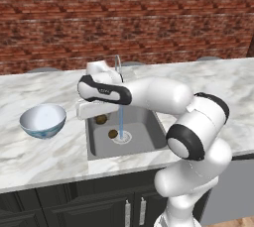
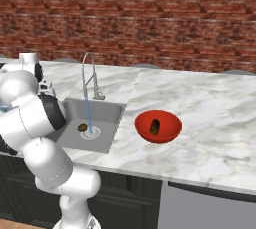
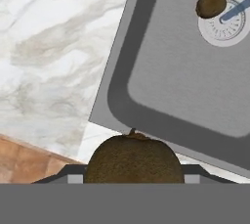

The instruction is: Pick the kiwis from the sink and place them in one bowl. Place the sweet potato in the other bowl. Then turn off the sink faucet.

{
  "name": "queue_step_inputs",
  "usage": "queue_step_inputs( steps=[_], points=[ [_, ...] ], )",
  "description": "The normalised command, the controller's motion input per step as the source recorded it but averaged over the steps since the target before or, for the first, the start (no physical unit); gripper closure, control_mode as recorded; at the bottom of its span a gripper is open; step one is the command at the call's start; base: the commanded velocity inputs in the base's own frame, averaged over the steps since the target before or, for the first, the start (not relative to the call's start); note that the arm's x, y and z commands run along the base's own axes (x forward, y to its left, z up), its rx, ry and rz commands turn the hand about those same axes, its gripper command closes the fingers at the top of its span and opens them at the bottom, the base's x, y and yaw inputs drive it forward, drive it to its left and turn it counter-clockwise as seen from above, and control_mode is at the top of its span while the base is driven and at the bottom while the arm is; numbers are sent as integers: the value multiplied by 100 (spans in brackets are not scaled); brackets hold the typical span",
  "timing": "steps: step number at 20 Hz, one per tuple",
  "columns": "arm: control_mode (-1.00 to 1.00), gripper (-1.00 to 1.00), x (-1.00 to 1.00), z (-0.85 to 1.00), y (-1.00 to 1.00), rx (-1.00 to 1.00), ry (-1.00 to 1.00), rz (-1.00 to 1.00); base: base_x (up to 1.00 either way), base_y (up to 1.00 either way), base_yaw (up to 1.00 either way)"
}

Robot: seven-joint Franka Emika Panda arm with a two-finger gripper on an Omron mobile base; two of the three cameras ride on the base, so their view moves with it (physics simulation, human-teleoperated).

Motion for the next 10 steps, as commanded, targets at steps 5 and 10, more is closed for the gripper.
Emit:
queue_step_inputs(
  steps=[5,10],
  points=[
    [-100,100,0,0,17,2,-7,10,0,0,0],
    [-100,100,0,0,7,4,-9,10,0,0,0]
  ],
)
